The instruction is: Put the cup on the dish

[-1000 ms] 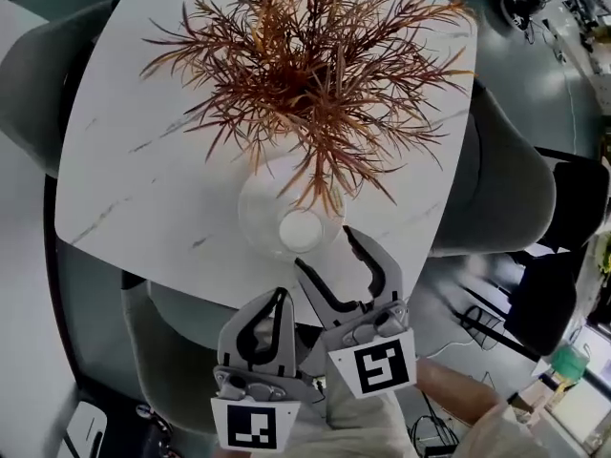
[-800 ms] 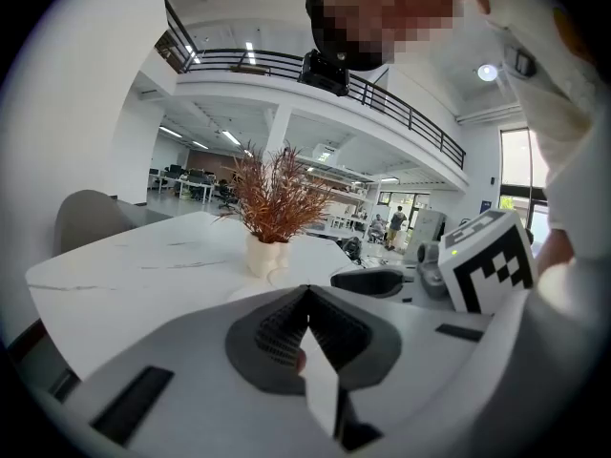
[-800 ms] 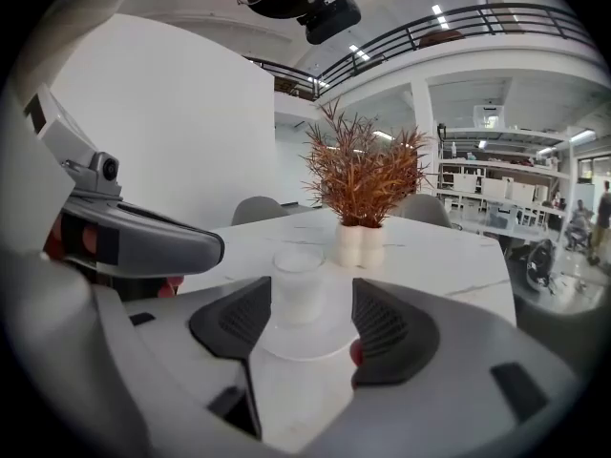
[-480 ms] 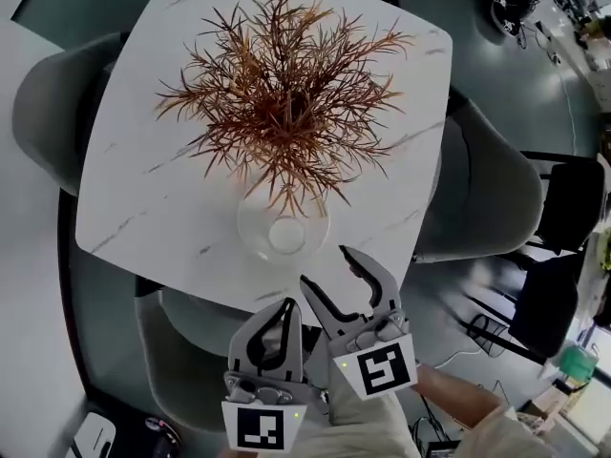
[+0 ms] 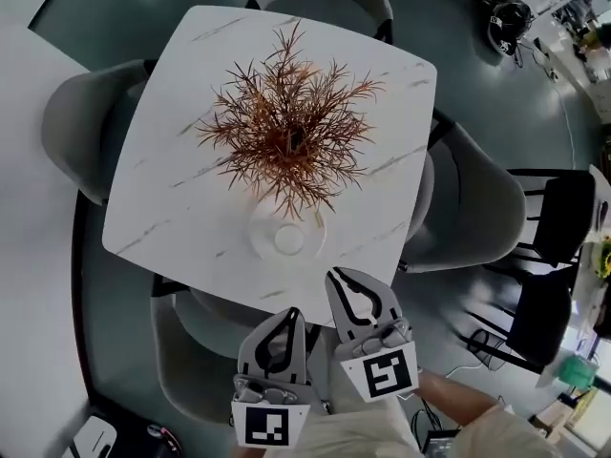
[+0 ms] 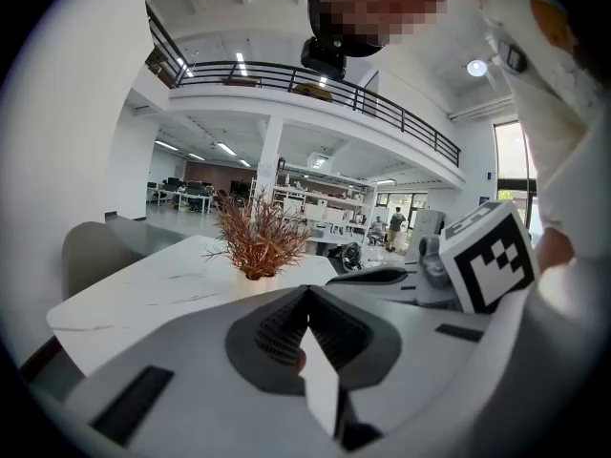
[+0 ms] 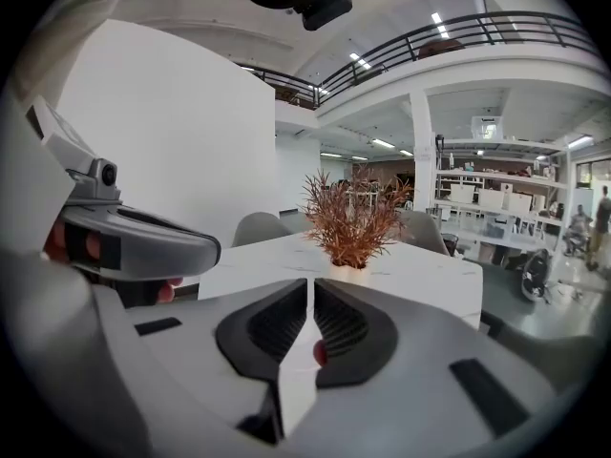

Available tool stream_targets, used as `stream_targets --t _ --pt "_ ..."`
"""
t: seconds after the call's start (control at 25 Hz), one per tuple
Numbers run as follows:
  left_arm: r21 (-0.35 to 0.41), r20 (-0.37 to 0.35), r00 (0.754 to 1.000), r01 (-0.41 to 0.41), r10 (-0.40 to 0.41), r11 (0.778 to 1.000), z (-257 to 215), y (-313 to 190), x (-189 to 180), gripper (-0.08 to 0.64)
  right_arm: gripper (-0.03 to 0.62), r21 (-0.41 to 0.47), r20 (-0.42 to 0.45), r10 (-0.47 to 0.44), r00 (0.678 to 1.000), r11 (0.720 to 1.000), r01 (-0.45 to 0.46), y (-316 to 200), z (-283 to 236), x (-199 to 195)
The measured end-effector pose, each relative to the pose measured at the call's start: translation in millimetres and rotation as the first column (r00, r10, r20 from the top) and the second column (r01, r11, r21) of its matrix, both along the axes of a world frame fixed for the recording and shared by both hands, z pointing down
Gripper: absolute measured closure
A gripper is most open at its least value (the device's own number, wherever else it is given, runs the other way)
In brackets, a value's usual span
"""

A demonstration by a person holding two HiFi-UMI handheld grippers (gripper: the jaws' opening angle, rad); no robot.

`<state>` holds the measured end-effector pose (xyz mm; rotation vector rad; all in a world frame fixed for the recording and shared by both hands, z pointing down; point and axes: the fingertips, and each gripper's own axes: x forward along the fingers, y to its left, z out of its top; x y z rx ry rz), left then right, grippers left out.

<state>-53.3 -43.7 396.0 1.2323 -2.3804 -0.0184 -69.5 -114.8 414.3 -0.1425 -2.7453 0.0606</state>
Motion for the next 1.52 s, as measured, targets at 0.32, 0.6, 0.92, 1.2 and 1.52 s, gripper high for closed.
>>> stream_targets --t 0.32,0.6,0.92,1.2,1.52 --pt "0.001 0.035 0.999 0.025 -0.025 1.0 -43 7 7 0.557 0.588 0.005 0.033 -0.004 0.999 1.0 0.004 -3 -50 10" --pt "0.028 0.044 0.996 0.076 -0.077 0.997 -77 17 10 0.557 0.588 0.008 0.067 -0.029 0.997 1.0 0.028 4 -85 19" --pt "0.056 0.076 0.994 0.072 -0.076 0.996 -109 18 20 0.557 0.588 0.011 0.103 -0.046 0.994 0.999 0.045 9 -115 27" --pt "0.064 0.116 0.989 0.079 -0.086 0.995 -129 27 24 0.557 0.588 0.009 0.124 -0.073 0.99 0.997 0.072 17 -136 31" --pt "0.083 0.115 0.984 0.125 -0.134 0.989 -144 40 33 0.557 0.588 0.013 0.144 -0.094 0.985 0.996 0.093 18 -159 36"
